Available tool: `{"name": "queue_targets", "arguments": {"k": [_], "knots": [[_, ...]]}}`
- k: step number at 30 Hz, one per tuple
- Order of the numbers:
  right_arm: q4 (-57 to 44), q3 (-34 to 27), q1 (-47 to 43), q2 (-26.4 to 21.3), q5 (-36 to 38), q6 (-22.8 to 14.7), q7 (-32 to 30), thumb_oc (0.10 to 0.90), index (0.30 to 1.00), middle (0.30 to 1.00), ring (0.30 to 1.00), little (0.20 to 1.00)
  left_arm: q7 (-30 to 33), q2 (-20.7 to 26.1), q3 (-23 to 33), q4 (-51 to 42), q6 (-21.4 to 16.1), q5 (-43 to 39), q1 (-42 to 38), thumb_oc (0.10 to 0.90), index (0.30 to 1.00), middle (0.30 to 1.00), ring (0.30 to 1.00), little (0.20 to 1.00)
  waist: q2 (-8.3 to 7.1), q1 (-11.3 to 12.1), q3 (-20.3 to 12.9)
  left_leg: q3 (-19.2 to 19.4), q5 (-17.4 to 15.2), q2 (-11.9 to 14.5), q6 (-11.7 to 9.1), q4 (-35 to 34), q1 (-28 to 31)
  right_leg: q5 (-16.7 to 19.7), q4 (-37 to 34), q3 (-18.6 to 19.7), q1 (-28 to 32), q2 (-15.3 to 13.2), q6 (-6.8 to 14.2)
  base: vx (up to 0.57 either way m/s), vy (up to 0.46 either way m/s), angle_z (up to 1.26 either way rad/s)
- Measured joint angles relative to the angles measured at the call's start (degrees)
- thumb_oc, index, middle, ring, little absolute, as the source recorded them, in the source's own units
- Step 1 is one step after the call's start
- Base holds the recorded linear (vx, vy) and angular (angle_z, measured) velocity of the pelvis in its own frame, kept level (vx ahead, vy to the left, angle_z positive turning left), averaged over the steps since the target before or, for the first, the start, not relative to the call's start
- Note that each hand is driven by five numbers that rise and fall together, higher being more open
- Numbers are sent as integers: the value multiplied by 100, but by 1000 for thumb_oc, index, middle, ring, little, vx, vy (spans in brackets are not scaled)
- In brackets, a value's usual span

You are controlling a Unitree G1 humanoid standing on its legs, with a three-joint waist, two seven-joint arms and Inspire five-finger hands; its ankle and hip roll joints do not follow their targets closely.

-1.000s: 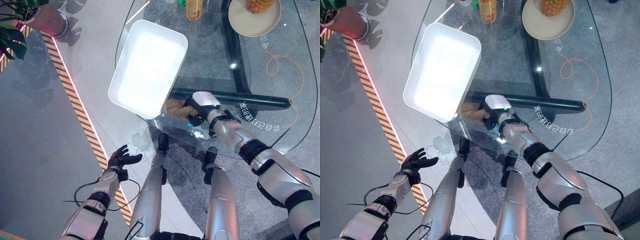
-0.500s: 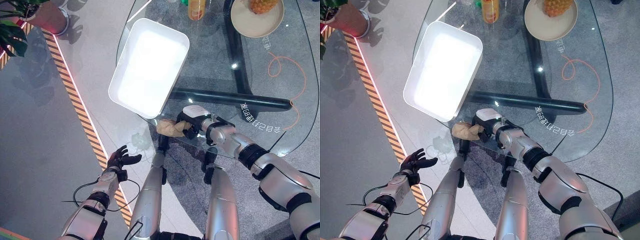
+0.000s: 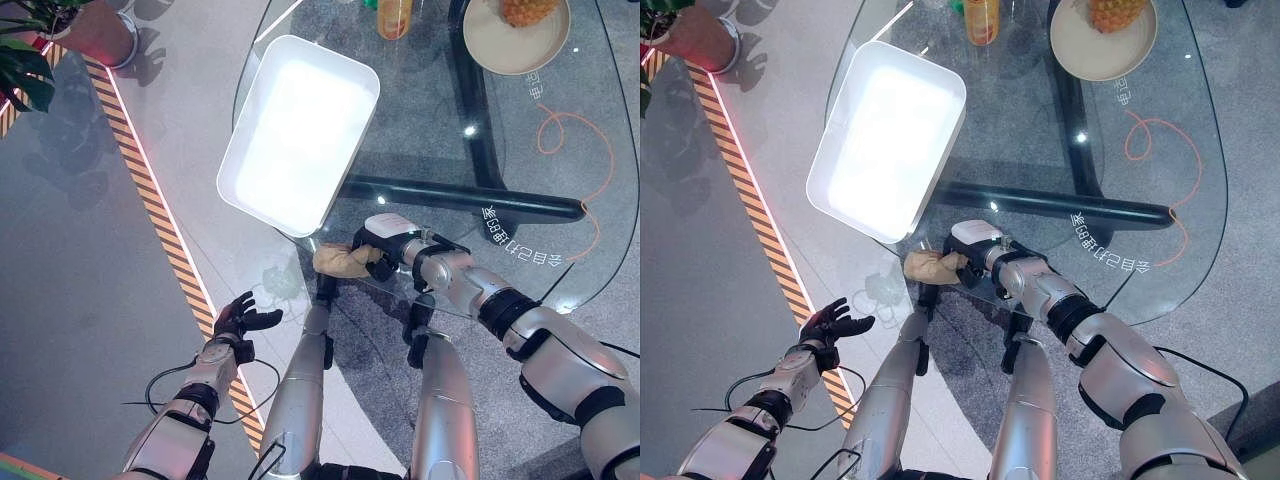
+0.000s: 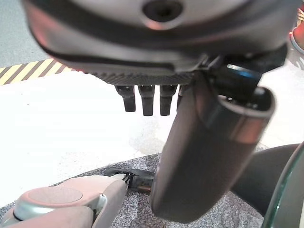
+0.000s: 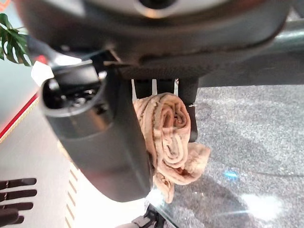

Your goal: Wipe the table with a cloth and put it in the basket.

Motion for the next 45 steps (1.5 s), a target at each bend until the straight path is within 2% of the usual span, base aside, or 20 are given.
{"name": "queue_targets", "arguments": {"k": [6, 11, 15, 18, 24, 32, 41, 45], "knots": [[39, -80, 290, 78, 205, 306, -1118, 100, 300, 300, 300, 200, -4, 1, 0, 16, -4, 0, 2, 800, 900, 900, 900, 900, 0, -2, 0, -10, 4, -2, 18, 2, 2, -4, 18, 0, -3, -4, -7, 0, 0, 0], [190, -416, 375, 162, 384, 502, -1934, 100, 300, 300, 300, 200, -2, 4, 0, 12, -9, -1, 4, 800, 900, 900, 900, 900, 0, -1, 0, -10, -3, -1, 6, 0, -29, -14, 16, 2, -32, -4, -38, 0, 0, 0], [467, -1166, 279, 164, 670, 701, -2763, 100, 300, 300, 300, 200, 8, 7, -18, -11, -9, -7, 19, 800, 900, 900, 900, 900, 0, 1, 0, -8, 4, -3, 15, 4, -126, 0, -2, 0, -113, -1, -26, 0, 0, 0], [705, -1486, 104, 40, 827, 896, -3194, 100, 300, 300, 300, 200, 11, 11, -21, -19, -9, -10, 35, 800, 900, 900, 900, 900, 0, 0, 1, -3, 23, -10, 42, 1, -142, 32, -31, 0, -115, -3, 5, 0, 0, 0], [1242, -2071, -77, -263, 1163, 891, -3661, 100, 300, 300, 300, 200, 12, 35, -25, -67, -8, -12, 34, 800, 900, 900, 900, 900, -3, -1, 2, -4, 38, -27, 27, 2, -154, 36, -33, -1, -110, -15, 19, 0, 0, 0], [1828, -2492, -106, -360, 1629, 637, -3790, 100, 300, 300, 300, 200, 7, 127, -25, -138, -4, -16, 36, 800, 900, 900, 900, 900, -11, 5, 8, -9, 34, -30, 32, 45, -151, 41, -45, -4, -85, -15, 26, 0, 0, 0], [2422, -3519, 20, -584, 2794, 662, -4110, 100, 300, 300, 300, 200, -5, 363, -20, -138, 0, -22, 51, 800, 900, 900, 900, 900, -46, -27, 25, -15, -9, -40, 93, 100, -234, 88, -173, 0, -84, -4, 80, 0, 0, 0], [2584, -4045, 244, -787, 3631, 673, -4180, 100, 300, 300, 300, 200, -17, 489, 1, -156, 3, -49, 50, 800, 900, 900, 900, 900, -94, -86, 38, -12, -30, -41, 123, 104, -288, 131, -256, -7, -84, 7, 86, 13, -25, 0]]}}
